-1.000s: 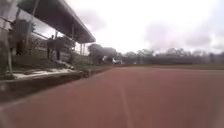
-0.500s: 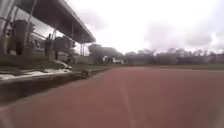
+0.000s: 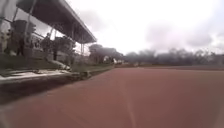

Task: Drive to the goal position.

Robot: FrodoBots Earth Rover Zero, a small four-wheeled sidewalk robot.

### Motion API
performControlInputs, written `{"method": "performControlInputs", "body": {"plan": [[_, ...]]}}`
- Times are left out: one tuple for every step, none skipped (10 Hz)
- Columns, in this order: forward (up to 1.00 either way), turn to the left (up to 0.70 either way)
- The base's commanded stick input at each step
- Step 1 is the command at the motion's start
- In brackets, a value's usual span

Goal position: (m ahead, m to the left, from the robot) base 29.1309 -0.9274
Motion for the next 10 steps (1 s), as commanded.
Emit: {"method": "performControlInputs", "body": {"plan": [[0.70, -0.12], [0.70, 0.01], [0.70, 0.01], [0.70, 0.01], [0.70, 0.01], [0.70, 0.01], [0.70, 0.01], [0.70, 0.01], [0.70, 0.01], [0.70, 0.01]]}}
